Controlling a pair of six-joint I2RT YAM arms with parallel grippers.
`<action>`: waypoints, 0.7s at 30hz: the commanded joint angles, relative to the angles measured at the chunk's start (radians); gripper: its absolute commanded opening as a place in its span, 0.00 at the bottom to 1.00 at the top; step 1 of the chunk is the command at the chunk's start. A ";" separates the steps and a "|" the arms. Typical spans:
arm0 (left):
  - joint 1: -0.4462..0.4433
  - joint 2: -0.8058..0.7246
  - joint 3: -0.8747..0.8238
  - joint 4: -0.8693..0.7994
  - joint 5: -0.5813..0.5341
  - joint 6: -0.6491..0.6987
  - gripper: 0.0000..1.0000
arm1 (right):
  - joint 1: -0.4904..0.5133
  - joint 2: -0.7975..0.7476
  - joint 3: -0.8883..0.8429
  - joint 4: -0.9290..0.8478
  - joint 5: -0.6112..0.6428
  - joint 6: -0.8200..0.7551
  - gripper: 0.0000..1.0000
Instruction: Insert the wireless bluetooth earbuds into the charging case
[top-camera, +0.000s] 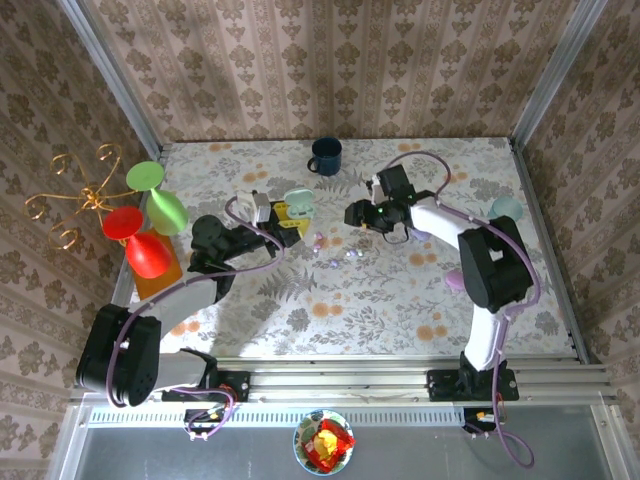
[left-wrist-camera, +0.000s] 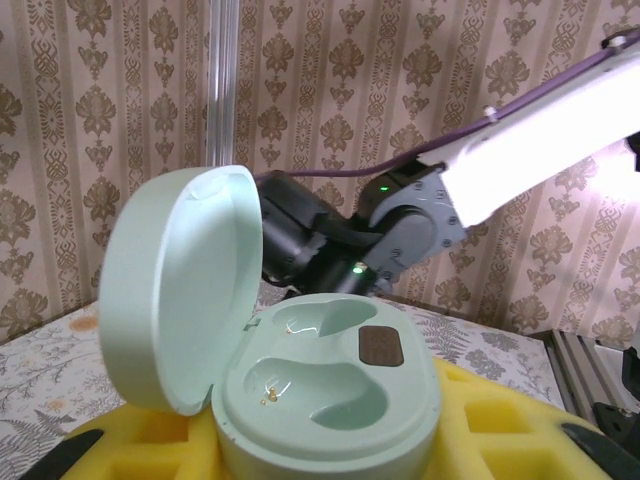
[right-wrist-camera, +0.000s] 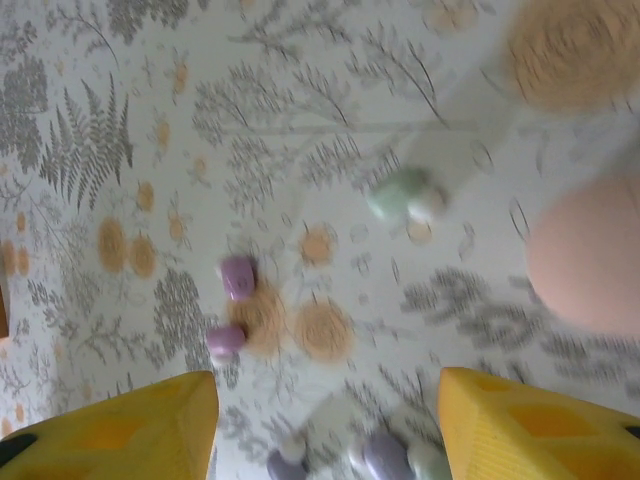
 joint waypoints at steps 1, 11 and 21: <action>0.008 -0.003 -0.013 0.050 0.009 -0.020 0.26 | 0.009 0.093 0.127 -0.101 0.025 -0.055 0.61; 0.008 -0.009 -0.006 0.032 0.017 -0.017 0.25 | 0.026 0.335 0.435 -0.280 0.111 -0.111 0.63; 0.008 -0.017 -0.004 0.026 0.019 -0.014 0.25 | 0.048 0.413 0.556 -0.414 0.104 -0.136 0.64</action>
